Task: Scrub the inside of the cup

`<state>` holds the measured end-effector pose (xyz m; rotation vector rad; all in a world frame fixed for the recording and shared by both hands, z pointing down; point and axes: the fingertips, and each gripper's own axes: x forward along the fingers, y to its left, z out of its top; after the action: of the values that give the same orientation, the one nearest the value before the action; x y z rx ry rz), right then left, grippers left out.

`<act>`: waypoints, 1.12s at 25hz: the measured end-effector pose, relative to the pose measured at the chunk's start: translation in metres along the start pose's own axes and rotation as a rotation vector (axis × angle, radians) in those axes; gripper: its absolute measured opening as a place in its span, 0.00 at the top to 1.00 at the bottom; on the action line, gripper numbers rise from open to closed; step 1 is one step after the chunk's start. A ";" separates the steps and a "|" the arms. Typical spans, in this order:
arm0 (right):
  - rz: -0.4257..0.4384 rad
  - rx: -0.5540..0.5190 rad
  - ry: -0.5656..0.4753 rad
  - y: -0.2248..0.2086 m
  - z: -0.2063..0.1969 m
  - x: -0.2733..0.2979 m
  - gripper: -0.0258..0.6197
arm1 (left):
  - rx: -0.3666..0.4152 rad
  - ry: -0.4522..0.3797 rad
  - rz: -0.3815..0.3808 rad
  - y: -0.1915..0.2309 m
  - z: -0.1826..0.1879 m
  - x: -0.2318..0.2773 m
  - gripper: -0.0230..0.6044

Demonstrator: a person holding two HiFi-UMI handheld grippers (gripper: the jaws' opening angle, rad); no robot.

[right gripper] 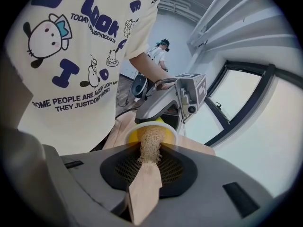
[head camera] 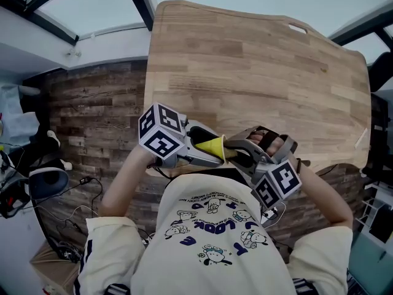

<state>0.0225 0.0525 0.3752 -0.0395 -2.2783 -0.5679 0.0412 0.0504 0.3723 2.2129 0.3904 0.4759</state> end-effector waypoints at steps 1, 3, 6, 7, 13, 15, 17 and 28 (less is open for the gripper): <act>0.000 0.002 0.003 0.000 0.000 0.000 0.84 | 0.001 0.001 0.002 0.000 -0.001 -0.001 0.49; -0.001 0.007 0.008 0.000 -0.001 -0.001 0.84 | 0.003 0.003 0.006 0.000 -0.002 -0.003 0.49; -0.009 0.028 0.014 -0.001 -0.005 -0.004 0.84 | 0.004 0.003 0.012 0.000 -0.005 -0.007 0.49; -0.015 0.038 0.016 -0.002 -0.007 -0.005 0.84 | 0.003 0.000 0.015 0.001 -0.005 -0.008 0.49; -0.071 0.100 0.037 -0.009 -0.018 -0.015 0.84 | -0.004 -0.016 0.048 0.004 -0.008 -0.019 0.49; -0.085 0.129 0.042 -0.012 -0.022 -0.020 0.84 | -0.001 -0.011 0.073 0.007 -0.009 -0.023 0.49; -0.095 0.169 0.045 -0.014 -0.027 -0.023 0.84 | 0.001 -0.017 0.101 0.011 -0.009 -0.026 0.49; -0.268 0.497 -0.019 -0.035 -0.056 -0.036 0.84 | 0.052 -0.059 0.447 0.053 0.005 -0.051 0.49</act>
<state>0.0785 0.0033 0.3705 0.5115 -2.3980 -0.1192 0.0052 -0.0076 0.4000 2.3609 -0.1319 0.6381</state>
